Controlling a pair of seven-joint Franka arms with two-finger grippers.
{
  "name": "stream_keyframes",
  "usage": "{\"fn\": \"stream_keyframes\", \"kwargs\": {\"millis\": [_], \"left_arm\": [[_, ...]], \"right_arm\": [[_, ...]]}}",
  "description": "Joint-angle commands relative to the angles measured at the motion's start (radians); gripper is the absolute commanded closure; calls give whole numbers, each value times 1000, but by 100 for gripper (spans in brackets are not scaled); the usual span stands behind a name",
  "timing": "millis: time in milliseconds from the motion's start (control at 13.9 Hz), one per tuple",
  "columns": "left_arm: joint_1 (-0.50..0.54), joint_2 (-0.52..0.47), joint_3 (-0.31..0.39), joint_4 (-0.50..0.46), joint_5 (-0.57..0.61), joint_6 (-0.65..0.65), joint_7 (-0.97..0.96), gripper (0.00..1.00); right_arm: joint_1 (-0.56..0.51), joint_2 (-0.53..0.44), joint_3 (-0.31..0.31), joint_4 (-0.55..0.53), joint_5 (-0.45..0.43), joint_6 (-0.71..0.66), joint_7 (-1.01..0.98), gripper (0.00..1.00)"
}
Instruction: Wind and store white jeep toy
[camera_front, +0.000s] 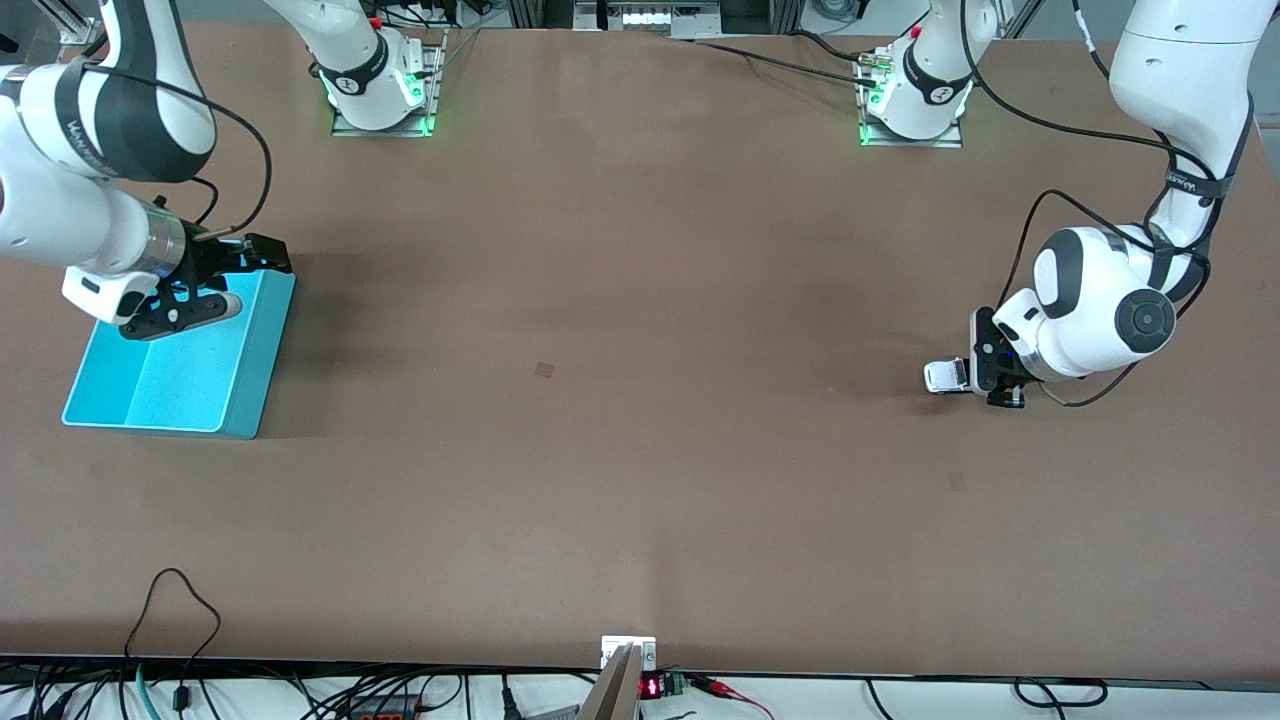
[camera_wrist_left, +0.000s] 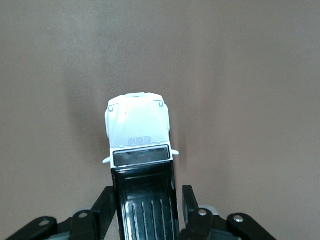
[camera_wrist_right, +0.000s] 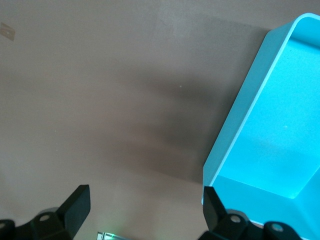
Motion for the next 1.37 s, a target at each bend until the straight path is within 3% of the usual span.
{"fn": "stream_keyframes", "kwargs": {"millis": [0,288,721,1297], "left_arm": [[11,-31,-8,-27,-37,7,35,50],[21,-22,-8,-26,-37,9,34,62],[30,-24,-8,-20,-35,10,20,64],[30,-11,-10,-26,-34,90,35,67]], "right_arm": [[23,-54,1,-47,-18,43,31,0],[46,-43,1,-42,-25,149,94,0],[90,-22,2,-47,-33,204,213,0],[123,-20,2,-47,-33,181,307,0]]}}
